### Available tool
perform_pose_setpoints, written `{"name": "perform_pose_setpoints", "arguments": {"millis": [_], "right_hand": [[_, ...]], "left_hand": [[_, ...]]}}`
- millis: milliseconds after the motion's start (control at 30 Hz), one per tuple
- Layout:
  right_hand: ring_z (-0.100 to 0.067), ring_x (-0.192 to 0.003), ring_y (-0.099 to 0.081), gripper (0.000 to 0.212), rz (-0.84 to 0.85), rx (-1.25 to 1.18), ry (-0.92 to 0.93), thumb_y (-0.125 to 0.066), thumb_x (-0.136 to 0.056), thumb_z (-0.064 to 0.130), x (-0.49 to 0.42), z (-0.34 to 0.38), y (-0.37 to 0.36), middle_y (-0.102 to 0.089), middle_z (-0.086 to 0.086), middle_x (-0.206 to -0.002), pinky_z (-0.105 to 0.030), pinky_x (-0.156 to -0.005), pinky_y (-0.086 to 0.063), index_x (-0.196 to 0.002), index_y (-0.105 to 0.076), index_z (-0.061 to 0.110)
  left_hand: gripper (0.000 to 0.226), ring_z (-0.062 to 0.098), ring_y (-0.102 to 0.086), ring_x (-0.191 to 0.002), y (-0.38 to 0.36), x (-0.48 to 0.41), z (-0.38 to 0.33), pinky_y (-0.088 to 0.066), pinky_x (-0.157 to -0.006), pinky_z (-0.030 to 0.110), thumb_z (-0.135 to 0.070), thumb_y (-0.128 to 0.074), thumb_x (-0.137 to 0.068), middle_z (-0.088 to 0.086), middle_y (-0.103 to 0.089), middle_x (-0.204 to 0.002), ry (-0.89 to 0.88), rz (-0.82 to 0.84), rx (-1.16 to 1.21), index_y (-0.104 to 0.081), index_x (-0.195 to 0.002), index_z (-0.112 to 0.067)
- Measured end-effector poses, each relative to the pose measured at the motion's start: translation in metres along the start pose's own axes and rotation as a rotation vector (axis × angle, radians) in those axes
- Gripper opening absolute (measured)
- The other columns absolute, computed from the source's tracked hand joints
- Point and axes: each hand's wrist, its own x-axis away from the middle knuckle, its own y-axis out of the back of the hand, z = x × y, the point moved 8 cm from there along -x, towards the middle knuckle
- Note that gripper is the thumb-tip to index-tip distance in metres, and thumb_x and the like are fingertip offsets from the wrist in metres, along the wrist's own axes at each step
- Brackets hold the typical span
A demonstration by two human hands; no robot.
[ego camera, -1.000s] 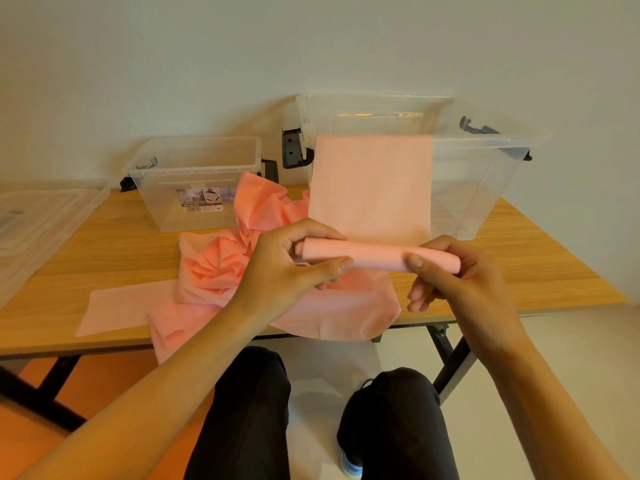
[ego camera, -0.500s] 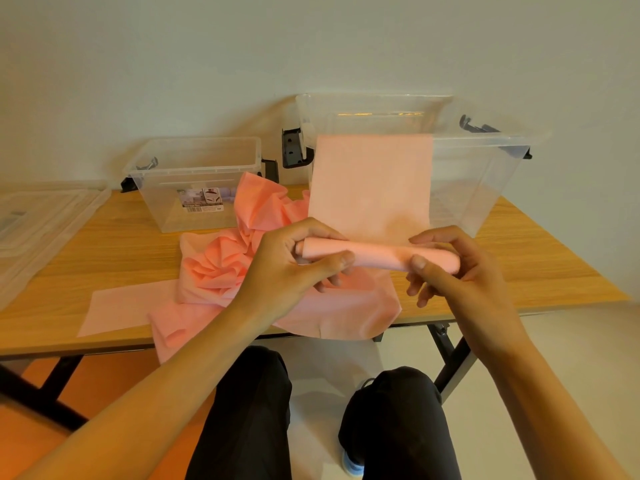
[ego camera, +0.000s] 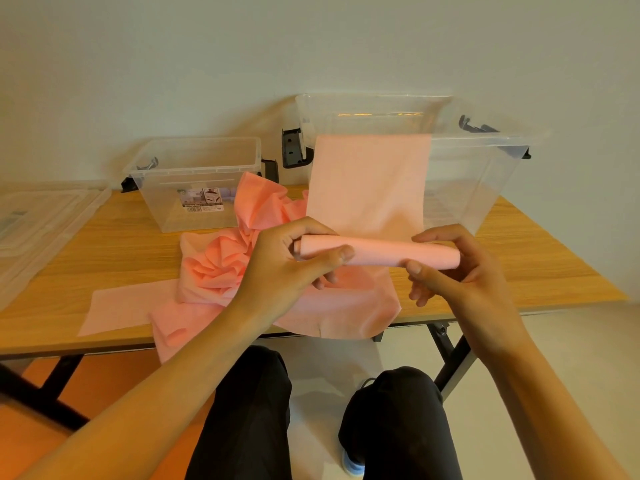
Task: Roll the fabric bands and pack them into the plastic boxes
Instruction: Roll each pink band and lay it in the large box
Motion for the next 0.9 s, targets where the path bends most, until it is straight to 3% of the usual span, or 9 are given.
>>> {"name": "perform_pose_setpoints", "arguments": {"millis": [233,367,467,667,800,900], "right_hand": [[-0.024,-0.048,-0.058,0.026,-0.050,0.034,-0.022,-0.069,-0.083,0.030,0.0008,-0.0050,0.0019,-0.062,-0.010,-0.057,-0.028,-0.053,-0.052,-0.093,-0.066,0.007],[-0.028,-0.054,-0.061,0.031,-0.012,0.000,0.013,-0.073,-0.082,0.020,0.0016,-0.0010,-0.0001,-0.066,-0.011,-0.068,-0.033,-0.053,-0.054,-0.109,-0.063,0.011],[-0.028,-0.058,-0.064,0.031,0.005,-0.005,0.024,-0.074,-0.081,0.011,0.0009,0.0000,-0.0012,-0.068,-0.014,-0.075,-0.033,-0.053,-0.054,-0.110,-0.062,0.010],[-0.027,-0.053,-0.062,0.024,0.000,0.040,0.003,-0.070,-0.087,0.021,-0.0005,-0.0029,-0.0021,-0.065,-0.013,-0.064,-0.032,-0.053,-0.054,-0.105,-0.064,0.007],[-0.027,-0.056,-0.063,0.037,-0.019,0.016,-0.006,-0.070,-0.086,0.022,-0.0006,-0.0066,-0.0020,-0.066,-0.011,-0.070,-0.032,-0.053,-0.054,-0.119,-0.056,0.010],[-0.026,-0.062,-0.065,0.033,-0.021,-0.022,-0.010,-0.070,-0.086,0.019,-0.0007,-0.0089,-0.0026,-0.068,-0.010,-0.079,-0.030,-0.053,-0.053,-0.114,-0.056,0.009]], "left_hand": [[0.027,0.027,-0.069,-0.061,-0.0043,0.0029,-0.0019,-0.053,-0.051,0.029,-0.016,-0.078,-0.079,0.016,-0.073,-0.083,-0.005,0.032,0.030,-0.068,-0.102,-0.006],[0.015,0.027,-0.068,-0.060,-0.0039,0.0031,0.0030,-0.053,-0.052,0.030,-0.008,-0.074,-0.087,0.014,-0.075,-0.076,0.027,0.025,0.029,-0.065,-0.097,-0.001],[0.016,0.026,-0.068,-0.058,-0.0035,0.0029,0.0016,-0.054,-0.052,0.030,-0.011,-0.072,-0.088,0.014,-0.074,-0.072,0.031,0.012,0.029,-0.065,-0.096,0.001],[0.025,0.029,-0.070,-0.061,-0.0028,0.0012,-0.0047,-0.054,-0.052,0.030,-0.007,-0.075,-0.086,0.015,-0.075,-0.076,0.000,0.030,0.028,-0.065,-0.109,-0.003],[0.018,0.030,-0.070,-0.061,-0.0020,0.0018,-0.0047,-0.053,-0.051,0.029,-0.007,-0.072,-0.089,0.014,-0.075,-0.075,-0.008,0.021,0.014,-0.064,-0.103,-0.002],[0.018,0.031,-0.069,-0.059,-0.0006,0.0026,-0.0057,-0.053,-0.051,0.030,-0.011,-0.072,-0.088,0.014,-0.074,-0.073,-0.016,-0.002,0.023,-0.063,-0.100,-0.001]]}}
